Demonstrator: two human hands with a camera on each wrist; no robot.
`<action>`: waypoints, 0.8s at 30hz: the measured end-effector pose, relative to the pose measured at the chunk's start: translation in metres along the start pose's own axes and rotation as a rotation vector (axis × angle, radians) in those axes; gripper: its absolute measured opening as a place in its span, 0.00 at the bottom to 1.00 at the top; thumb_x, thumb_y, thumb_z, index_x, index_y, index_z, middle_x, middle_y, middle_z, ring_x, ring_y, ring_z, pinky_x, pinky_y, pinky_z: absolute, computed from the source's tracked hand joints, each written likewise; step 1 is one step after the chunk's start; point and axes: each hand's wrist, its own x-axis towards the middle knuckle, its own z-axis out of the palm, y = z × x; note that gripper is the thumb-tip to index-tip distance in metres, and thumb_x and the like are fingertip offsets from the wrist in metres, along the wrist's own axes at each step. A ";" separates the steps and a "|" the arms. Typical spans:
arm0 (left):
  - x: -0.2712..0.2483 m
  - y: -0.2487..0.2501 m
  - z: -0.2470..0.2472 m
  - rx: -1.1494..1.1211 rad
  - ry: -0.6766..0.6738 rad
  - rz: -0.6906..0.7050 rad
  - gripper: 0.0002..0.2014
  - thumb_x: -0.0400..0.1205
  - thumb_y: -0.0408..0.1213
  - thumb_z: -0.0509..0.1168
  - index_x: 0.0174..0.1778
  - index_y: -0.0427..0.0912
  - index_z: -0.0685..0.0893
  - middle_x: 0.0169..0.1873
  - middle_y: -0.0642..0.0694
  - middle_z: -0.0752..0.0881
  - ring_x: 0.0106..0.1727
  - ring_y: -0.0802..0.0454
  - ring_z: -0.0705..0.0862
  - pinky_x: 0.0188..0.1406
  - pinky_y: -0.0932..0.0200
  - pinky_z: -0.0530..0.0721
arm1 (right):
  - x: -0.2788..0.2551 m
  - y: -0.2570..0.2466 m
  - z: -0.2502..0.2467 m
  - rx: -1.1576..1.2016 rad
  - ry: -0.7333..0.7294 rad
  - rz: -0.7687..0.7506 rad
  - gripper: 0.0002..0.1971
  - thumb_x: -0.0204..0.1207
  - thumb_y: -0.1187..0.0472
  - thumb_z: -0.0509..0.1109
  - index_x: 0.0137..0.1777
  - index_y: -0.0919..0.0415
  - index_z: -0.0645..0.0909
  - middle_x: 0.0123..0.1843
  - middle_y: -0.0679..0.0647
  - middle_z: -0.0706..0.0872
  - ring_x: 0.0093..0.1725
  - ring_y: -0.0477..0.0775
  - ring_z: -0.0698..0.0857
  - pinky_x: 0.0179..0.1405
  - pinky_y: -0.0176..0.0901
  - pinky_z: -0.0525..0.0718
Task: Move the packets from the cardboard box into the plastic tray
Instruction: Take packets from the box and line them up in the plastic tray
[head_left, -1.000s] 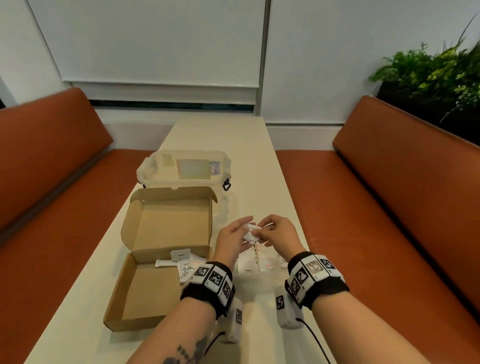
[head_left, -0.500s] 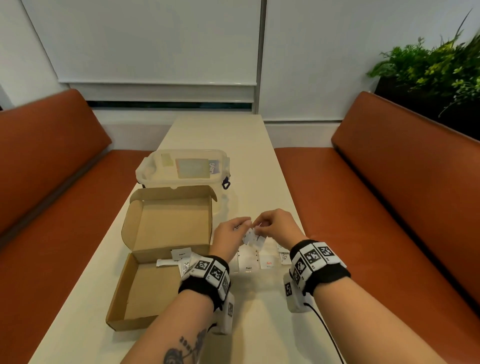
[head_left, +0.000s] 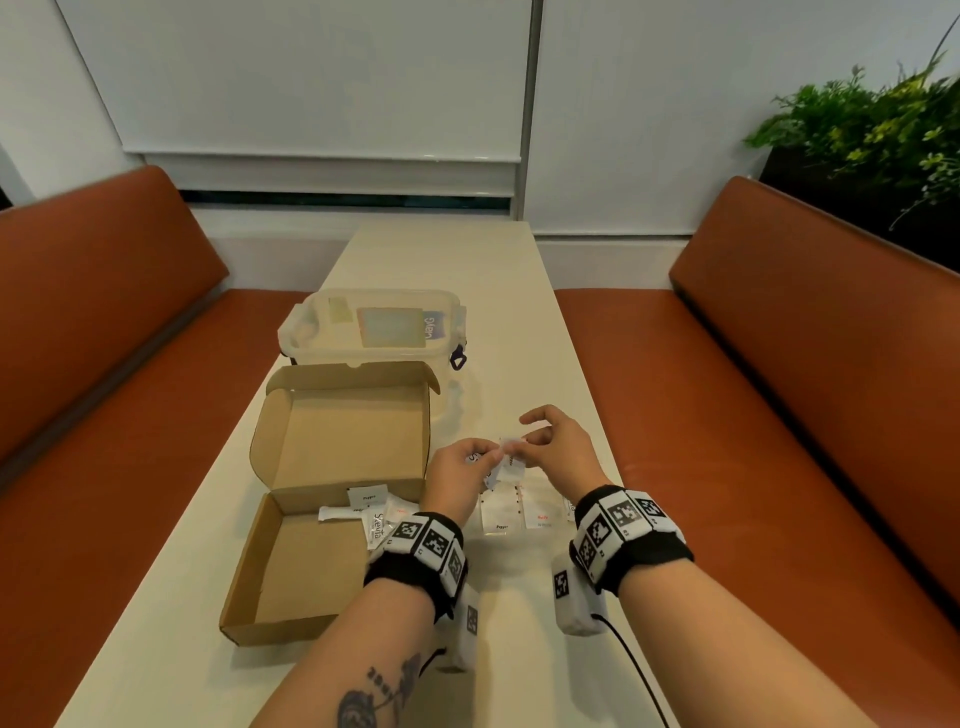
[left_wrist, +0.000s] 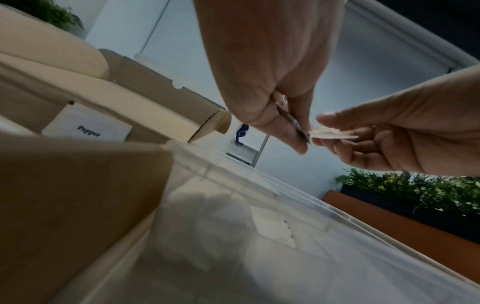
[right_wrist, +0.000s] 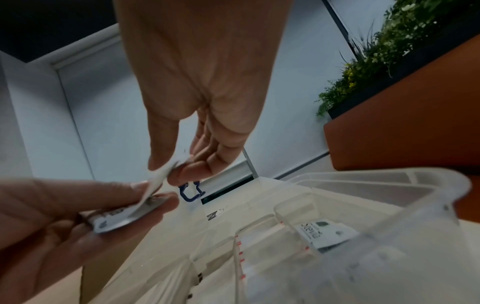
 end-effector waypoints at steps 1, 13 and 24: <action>0.001 0.000 0.000 -0.011 0.029 -0.004 0.06 0.78 0.37 0.71 0.36 0.50 0.86 0.34 0.52 0.86 0.37 0.55 0.82 0.42 0.55 0.84 | -0.001 0.001 0.001 0.022 0.006 0.024 0.19 0.68 0.59 0.80 0.54 0.58 0.77 0.37 0.57 0.86 0.37 0.53 0.86 0.45 0.46 0.87; -0.004 -0.016 -0.010 -0.035 0.197 0.029 0.10 0.83 0.32 0.63 0.55 0.46 0.87 0.51 0.45 0.88 0.53 0.46 0.83 0.54 0.60 0.80 | 0.004 0.008 0.000 -0.468 -0.163 0.010 0.06 0.75 0.68 0.70 0.43 0.62 0.89 0.38 0.53 0.88 0.39 0.49 0.84 0.43 0.33 0.81; -0.010 -0.025 -0.012 0.047 0.197 0.001 0.14 0.84 0.31 0.60 0.61 0.44 0.86 0.58 0.46 0.87 0.56 0.55 0.81 0.55 0.67 0.75 | 0.004 0.019 0.038 -0.846 -0.395 -0.049 0.10 0.72 0.72 0.66 0.46 0.62 0.87 0.49 0.57 0.89 0.51 0.57 0.86 0.51 0.41 0.83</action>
